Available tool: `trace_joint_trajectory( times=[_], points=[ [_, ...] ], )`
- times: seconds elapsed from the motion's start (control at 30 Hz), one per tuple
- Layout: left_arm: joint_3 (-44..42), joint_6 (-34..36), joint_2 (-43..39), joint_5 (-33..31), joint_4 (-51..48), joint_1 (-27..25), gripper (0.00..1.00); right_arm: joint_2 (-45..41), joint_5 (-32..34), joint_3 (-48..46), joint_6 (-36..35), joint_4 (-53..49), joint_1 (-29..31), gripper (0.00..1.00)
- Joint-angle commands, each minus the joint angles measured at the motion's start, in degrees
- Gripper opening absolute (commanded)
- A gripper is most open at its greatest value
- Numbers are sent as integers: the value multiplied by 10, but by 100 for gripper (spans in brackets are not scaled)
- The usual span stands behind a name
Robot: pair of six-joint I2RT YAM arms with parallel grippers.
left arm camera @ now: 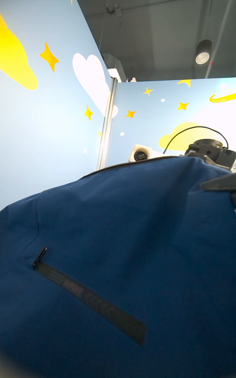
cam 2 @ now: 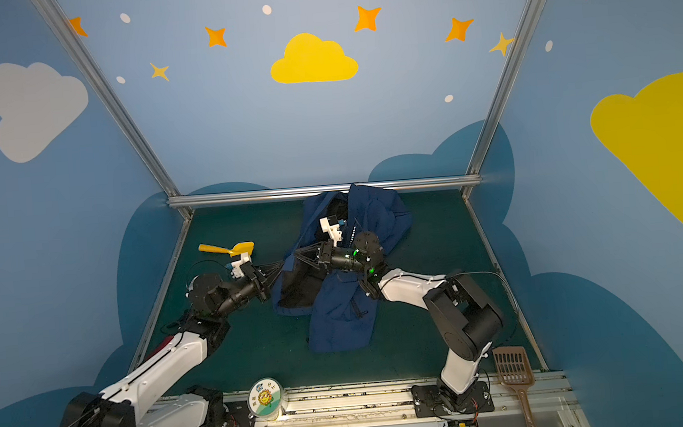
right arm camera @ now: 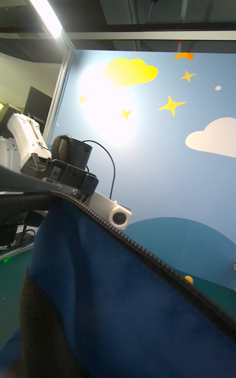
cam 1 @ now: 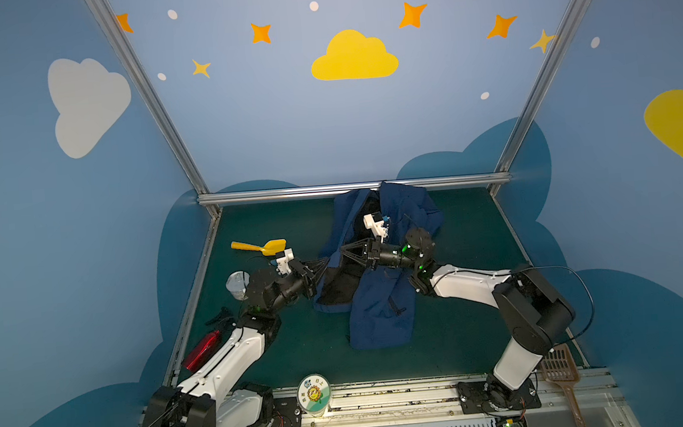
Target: Zip up the jacket
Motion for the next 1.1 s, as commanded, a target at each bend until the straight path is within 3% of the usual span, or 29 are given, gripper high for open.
trace_joint_trajectory(
  times=[0.0, 0.87, 1.07],
  points=[
    [12, 30, -27, -6, -51, 1, 4, 25, -18, 39, -2, -6, -6, 0],
    [28, 25, -19, 4, -41, 1, 9, 82, -46, 89, -33, -110, 24, 0],
    [24, 24, -16, 3, -39, 1, 21, 77, -51, 88, -44, -130, 29, 0]
  ],
)
